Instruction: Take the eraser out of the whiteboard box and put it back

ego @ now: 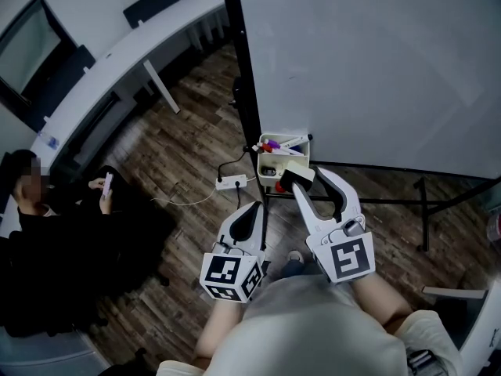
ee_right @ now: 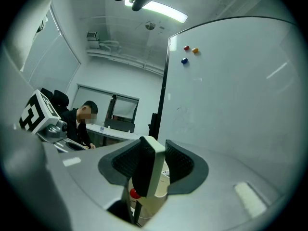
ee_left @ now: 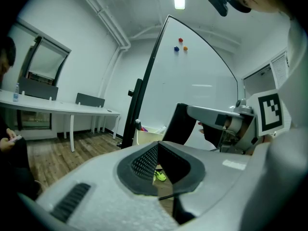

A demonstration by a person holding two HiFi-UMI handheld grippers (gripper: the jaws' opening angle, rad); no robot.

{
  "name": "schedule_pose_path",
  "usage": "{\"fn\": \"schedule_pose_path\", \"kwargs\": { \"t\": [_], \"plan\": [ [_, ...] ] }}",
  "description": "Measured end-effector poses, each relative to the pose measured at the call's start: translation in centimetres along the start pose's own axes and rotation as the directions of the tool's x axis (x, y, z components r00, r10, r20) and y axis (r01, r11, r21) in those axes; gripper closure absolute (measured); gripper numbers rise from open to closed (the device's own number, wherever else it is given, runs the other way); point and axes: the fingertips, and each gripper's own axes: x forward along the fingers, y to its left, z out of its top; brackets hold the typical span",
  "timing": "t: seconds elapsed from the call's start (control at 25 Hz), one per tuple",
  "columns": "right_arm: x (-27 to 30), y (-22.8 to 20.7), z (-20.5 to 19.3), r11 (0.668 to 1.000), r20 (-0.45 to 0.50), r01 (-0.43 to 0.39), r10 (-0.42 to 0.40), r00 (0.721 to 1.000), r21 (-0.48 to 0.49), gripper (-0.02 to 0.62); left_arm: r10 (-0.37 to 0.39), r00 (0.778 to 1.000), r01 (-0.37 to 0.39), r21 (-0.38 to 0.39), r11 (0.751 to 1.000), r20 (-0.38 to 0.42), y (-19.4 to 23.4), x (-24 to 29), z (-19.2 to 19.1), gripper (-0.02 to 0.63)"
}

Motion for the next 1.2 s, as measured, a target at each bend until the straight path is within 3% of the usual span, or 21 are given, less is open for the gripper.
{"fn": "schedule_pose_path", "kwargs": {
  "t": [0.52, 1.2],
  "plan": [
    [2.9, -1.7, -1.1, 0.999, 0.003, -0.047, 0.047, 0.999, -0.001, 0.430, 0.047, 0.999, -0.047, -0.016, 0.999, 0.012, 1.4, 2.5, 0.3, 0.604],
    [4.2, -2.7, -5.2, 0.995, -0.073, -0.097, 0.096, 0.993, -0.012, 0.430, 0.075, 0.997, -0.075, -0.028, 0.997, 0.009, 2.0, 5.1, 0.2, 0.604]
  ]
}}
